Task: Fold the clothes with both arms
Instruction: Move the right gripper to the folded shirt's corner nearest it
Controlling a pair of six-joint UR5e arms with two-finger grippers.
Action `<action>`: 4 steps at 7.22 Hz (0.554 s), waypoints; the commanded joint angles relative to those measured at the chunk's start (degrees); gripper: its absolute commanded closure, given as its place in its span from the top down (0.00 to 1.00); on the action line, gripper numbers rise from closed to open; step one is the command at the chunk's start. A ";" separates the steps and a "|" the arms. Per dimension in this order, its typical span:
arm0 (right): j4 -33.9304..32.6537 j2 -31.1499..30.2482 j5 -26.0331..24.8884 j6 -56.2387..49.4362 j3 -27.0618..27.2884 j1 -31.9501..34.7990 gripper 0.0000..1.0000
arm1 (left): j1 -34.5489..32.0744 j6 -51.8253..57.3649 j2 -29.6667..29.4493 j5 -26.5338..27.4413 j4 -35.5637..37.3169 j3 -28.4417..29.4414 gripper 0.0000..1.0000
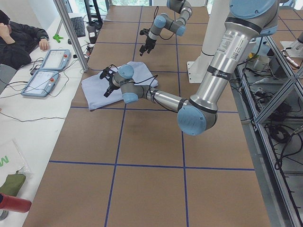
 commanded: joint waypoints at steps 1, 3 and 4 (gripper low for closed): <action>3.31 4.29 -2.40 2.48 -7.93 -1.54 0.94 | 0.07 -2.21 2.60 -0.05 -0.10 -3.28 1.00; 5.80 5.02 -2.58 2.77 -12.02 -2.16 0.86 | 0.07 -2.30 2.70 -0.05 -0.10 -3.20 1.00; 5.80 4.93 -2.67 2.85 -12.02 -2.33 0.79 | 0.07 -2.30 2.70 -0.05 -0.10 -3.11 1.00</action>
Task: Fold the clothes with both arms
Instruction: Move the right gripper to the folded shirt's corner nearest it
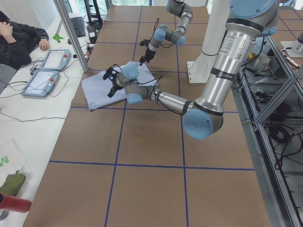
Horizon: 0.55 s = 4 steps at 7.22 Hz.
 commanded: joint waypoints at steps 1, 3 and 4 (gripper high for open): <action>0.30 0.12 -0.83 0.06 -0.76 -0.46 0.75 | 0.00 -0.04 0.06 0.00 0.00 0.03 1.00; 0.39 0.03 -1.19 -0.46 -1.63 -0.64 0.73 | 0.00 -0.04 0.06 0.00 -0.09 0.03 1.00; 0.48 0.12 -1.19 -0.55 -3.12 -0.73 0.73 | 0.09 0.05 0.06 0.00 0.00 0.20 1.00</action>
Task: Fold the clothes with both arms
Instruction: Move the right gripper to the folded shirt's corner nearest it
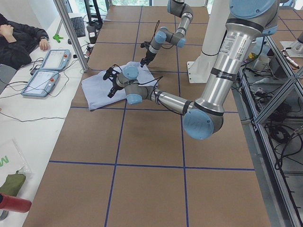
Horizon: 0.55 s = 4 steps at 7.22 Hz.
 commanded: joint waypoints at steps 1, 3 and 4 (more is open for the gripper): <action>0.08 0.24 -0.07 -0.18 -1.47 -0.01 0.73 | 0.06 0.05 0.00 0.07 -0.05 0.37 1.00; 0.08 0.68 -0.07 0.17 -1.47 -0.09 0.55 | 0.06 0.14 0.00 0.07 -0.05 0.64 1.00; 0.08 0.68 -0.24 0.17 -1.99 -0.09 0.50 | 0.06 0.14 0.00 0.07 -0.05 0.64 1.00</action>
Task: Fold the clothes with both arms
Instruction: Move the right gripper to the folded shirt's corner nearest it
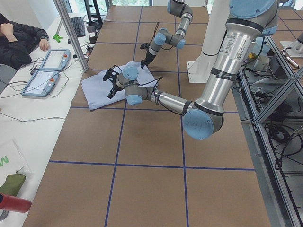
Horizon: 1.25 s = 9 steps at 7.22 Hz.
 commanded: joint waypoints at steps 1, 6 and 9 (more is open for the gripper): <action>0.09 0.23 -0.65 -0.03 -1.29 -0.03 0.50 | 0.00 0.01 0.00 0.00 0.00 0.07 1.00; 0.18 1.46 -2.49 0.41 -2.53 -0.38 0.00 | 0.00 0.10 0.00 0.00 0.00 -0.19 1.00; 0.09 1.37 -3.03 -1.52 -1.83 -0.30 0.00 | 0.18 -0.25 0.52 -0.78 0.00 -2.20 1.00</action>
